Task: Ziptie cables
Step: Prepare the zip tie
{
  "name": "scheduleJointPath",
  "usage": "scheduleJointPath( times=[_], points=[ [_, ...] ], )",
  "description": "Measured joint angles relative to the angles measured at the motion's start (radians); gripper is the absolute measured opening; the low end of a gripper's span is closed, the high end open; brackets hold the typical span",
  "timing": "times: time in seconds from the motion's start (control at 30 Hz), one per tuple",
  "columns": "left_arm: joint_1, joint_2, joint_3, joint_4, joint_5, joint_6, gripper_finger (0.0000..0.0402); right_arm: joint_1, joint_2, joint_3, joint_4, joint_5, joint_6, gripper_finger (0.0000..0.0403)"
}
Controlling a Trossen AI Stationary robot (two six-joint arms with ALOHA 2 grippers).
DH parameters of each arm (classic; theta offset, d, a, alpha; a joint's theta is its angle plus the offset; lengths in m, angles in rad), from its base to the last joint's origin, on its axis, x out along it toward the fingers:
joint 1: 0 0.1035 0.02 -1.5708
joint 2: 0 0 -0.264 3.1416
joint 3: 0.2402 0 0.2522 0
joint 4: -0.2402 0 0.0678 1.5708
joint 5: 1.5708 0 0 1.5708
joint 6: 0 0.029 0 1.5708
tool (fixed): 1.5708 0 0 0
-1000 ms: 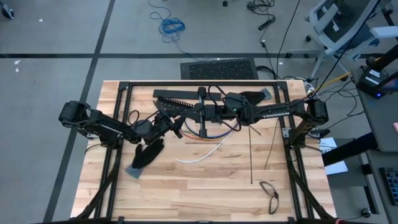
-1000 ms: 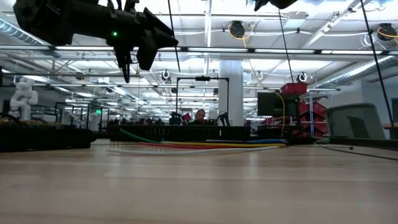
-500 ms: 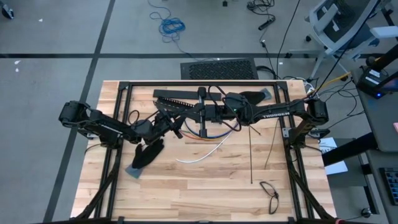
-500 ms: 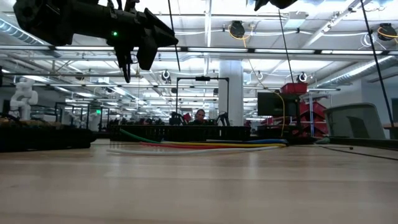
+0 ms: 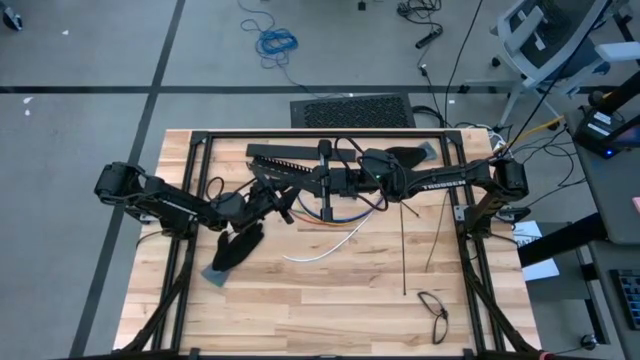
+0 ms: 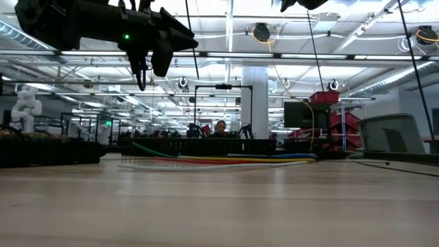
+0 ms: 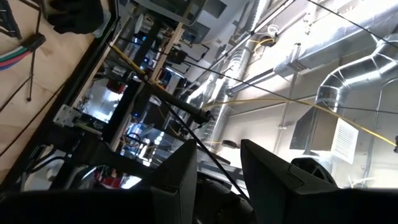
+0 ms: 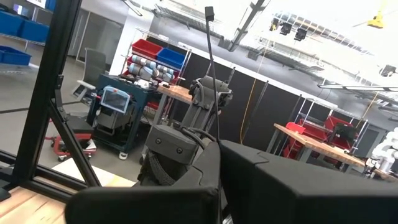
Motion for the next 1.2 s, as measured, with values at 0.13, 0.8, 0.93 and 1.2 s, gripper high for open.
scheduleJointPath(
  times=[0.13, 0.8, 0.93, 1.2],
  points=[
    [0.000, 0.000, 0.000, 0.000, 0.001, 0.041, 0.0121, 0.000, 0.000, 0.000, 0.000, 0.000, 0.000, 0.0000],
    [0.034, -0.001, -0.032, 0.002, 0.097, 0.071, 0.0121, -0.011, -0.005, 0.000, 0.001, 0.000, 0.021, 0.0000],
    [0.062, -0.001, -0.066, 0.054, 0.099, 0.068, 0.0121, -0.013, -0.026, 0.000, 0.000, 0.000, 0.021, 0.0000],
    [0.077, -0.002, -0.067, 0.082, 0.150, 0.076, 0.0121, -0.012, -0.038, 0.000, -0.025, -0.002, 0.021, 0.0000]
  ],
)
